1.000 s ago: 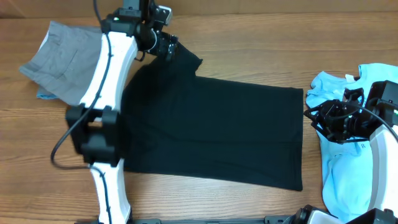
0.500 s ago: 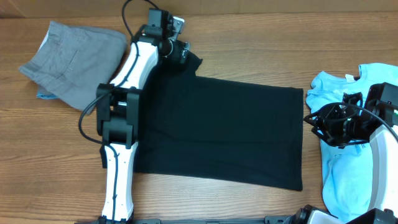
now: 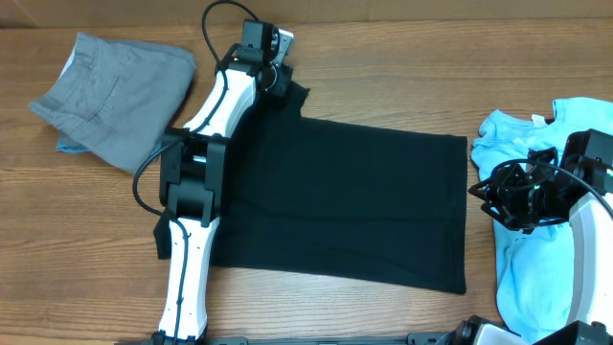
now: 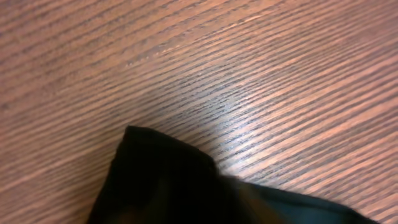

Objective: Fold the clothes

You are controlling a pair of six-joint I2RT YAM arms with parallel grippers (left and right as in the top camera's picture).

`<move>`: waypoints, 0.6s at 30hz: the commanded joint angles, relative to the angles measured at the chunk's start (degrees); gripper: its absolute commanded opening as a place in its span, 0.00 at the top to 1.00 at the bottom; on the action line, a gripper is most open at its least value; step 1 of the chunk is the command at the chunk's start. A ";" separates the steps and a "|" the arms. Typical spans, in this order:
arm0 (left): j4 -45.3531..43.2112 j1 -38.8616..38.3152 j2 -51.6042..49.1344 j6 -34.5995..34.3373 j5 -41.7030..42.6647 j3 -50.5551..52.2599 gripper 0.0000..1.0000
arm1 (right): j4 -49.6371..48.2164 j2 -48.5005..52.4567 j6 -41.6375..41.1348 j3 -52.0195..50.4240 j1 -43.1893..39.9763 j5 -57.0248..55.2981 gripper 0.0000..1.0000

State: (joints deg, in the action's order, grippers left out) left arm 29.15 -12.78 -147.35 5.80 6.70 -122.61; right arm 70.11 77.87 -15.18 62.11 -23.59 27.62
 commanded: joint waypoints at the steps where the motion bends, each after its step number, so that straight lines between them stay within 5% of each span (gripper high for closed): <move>1: 1.55 0.00 -1.33 -2.75 -0.50 -1.07 0.87 | -0.74 -0.72 0.44 1.27 -0.15 -0.81 0.57; 18: 15.45 -0.15 13.51 -4.37 -1.14 -2.16 0.96 | -36.26 7.02 -2.60 1.22 1.84 -2.08 0.49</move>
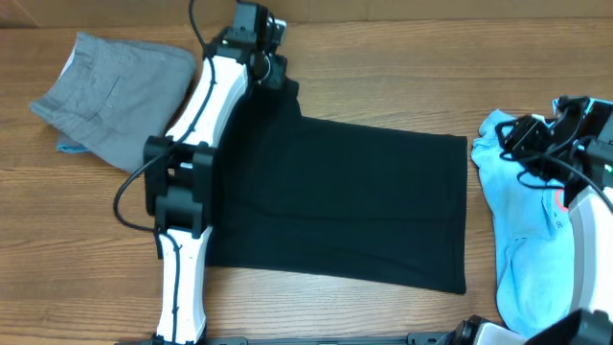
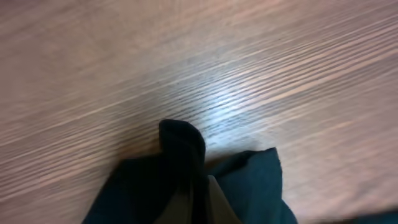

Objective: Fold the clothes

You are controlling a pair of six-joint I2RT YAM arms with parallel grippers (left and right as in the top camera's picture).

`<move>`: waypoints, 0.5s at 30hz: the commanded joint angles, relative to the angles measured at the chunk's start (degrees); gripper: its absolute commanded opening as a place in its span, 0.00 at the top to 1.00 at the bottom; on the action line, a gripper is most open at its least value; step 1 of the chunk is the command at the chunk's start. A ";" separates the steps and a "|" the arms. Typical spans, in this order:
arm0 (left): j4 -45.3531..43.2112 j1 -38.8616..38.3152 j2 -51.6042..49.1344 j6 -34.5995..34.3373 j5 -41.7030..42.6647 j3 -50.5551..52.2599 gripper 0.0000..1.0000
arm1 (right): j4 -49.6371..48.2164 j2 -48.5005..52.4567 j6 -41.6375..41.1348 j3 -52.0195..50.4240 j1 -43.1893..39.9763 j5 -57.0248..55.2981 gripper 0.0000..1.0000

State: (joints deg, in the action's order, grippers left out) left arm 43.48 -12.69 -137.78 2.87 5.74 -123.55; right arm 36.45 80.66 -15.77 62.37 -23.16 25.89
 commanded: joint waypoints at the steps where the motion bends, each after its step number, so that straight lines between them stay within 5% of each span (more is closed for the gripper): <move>1: 2.01 -0.26 4.42 -1.46 -0.17 -1.22 0.96 | -4.50 6.12 -2.05 0.96 1.84 -0.35 0.48; 15: 11.85 -0.50 6.23 -1.86 -0.17 -1.22 0.96 | -18.80 26.64 -4.15 0.98 3.89 -0.15 0.52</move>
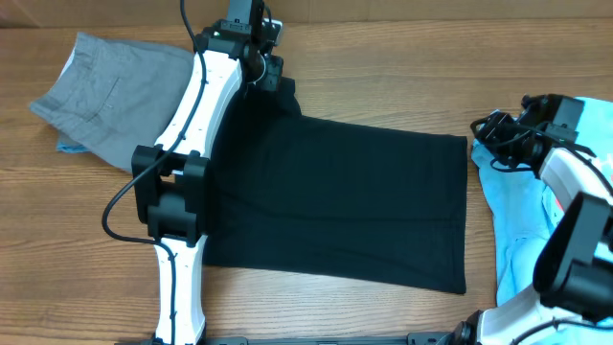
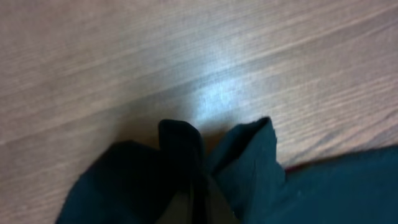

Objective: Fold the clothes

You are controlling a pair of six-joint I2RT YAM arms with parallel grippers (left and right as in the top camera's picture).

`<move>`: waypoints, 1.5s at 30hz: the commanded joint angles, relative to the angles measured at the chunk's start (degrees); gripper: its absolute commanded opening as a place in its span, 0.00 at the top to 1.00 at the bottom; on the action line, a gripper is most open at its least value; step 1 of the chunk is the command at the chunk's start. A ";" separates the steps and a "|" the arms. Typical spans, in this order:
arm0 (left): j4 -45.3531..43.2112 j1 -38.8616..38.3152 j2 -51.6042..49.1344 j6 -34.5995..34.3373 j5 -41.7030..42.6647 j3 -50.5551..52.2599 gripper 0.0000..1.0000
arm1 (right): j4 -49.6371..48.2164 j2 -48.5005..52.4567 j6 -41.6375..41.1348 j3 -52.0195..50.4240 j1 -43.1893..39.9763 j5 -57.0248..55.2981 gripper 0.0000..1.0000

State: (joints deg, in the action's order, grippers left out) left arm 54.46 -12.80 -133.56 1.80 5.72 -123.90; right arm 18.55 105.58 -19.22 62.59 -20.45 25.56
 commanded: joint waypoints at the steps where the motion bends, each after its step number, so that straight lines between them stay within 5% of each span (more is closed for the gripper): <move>1: 1.31 -0.39 2.01 -0.76 -0.15 -0.87 0.96 | -1.22 2.29 -0.66 0.76 1.70 0.15 0.52; 4: 2.58 -0.42 2.01 -0.83 -0.13 -0.87 0.96 | -3.50 4.59 -0.28 0.76 3.69 -1.01 0.51; 7: 3.13 -0.42 2.01 -1.07 -0.15 -0.87 0.96 | -4.92 5.88 -0.31 0.76 4.66 -5.09 0.38; 14: 3.41 -0.42 2.01 -1.11 -0.15 -0.87 0.96 | -6.01 6.16 -0.26 0.76 4.74 -9.27 0.39; 28: 3.67 -0.39 2.01 -1.16 -0.15 -0.87 0.96 | -5.77 8.98 0.24 0.76 5.44 -6.78 0.57; 35: 4.44 -0.39 2.01 -1.16 -0.17 -0.87 0.96 | -6.25 8.92 1.42 0.87 5.20 -6.08 0.82; 45: 5.62 -0.24 3.04 -0.90 -1.92 -0.90 0.96 | -5.27 5.38 1.42 0.87 4.61 -3.41 0.96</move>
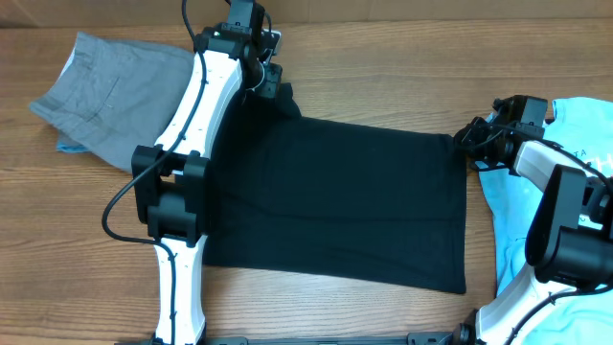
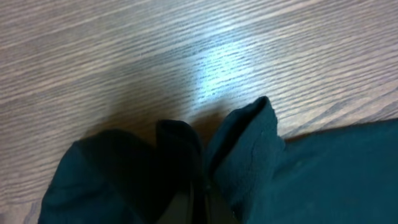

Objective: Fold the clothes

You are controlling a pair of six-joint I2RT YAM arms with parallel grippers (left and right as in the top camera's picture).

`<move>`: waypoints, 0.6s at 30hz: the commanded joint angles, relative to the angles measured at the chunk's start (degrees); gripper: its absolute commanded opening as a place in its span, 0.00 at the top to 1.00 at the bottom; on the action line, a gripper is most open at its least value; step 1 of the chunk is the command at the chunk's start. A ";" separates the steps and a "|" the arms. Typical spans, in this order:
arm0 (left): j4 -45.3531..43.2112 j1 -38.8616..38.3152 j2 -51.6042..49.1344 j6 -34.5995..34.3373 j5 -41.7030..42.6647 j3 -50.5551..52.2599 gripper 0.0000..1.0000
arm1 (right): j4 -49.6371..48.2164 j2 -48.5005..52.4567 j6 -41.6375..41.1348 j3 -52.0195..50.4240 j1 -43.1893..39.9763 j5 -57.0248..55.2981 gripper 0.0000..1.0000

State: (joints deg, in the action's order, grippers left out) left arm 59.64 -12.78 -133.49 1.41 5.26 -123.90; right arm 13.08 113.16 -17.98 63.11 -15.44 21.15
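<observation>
A black shirt [image 1: 354, 201] lies spread flat across the middle of the table. At its far left corner, my left gripper [image 1: 271, 88] is shut on the sleeve. In the left wrist view the dark cloth [image 2: 242, 143] bunches up in folds from my left gripper [image 2: 199, 208], low over the wood. My right gripper [image 1: 467, 142] sits at the shirt's far right corner, touching or just above the hem. Its jaws are too small and dark to read.
Grey shorts [image 1: 120, 91] lie crumpled at the far left, close beside my left arm. A light blue garment [image 1: 536, 249] is heaped along the right edge, under my right arm. Bare wooden table [image 1: 383, 67] runs along the back.
My right gripper has moved left, from the edge of the blue garment to the black shirt's far right corner. My left gripper still pinches the sleeve in almost the same spot.
My left gripper held the sleeve at the shirt's far left while my right gripper hung over the blue garment at mid right. The left arm then reached farther back with the sleeve. The right gripper went to the far right, then stood leftwards, ending at the shirt's corner.
</observation>
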 commanded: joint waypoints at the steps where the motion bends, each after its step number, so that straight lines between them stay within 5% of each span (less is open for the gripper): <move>1: 0.57 -0.26 3.43 -0.15 -1.44 -0.90 0.96 | 0.63 -3.15 0.20 0.35 -0.50 1.01 0.96; 18: 12.90 0.07 8.87 1.46 -7.26 -0.87 0.96 | 18.23 -15.17 -2.08 0.35 -1.09 -1.14 0.96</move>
State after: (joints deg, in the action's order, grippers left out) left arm 70.17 -12.78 -125.69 1.45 -0.25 -123.92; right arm 28.12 99.50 -18.24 63.09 -16.14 21.21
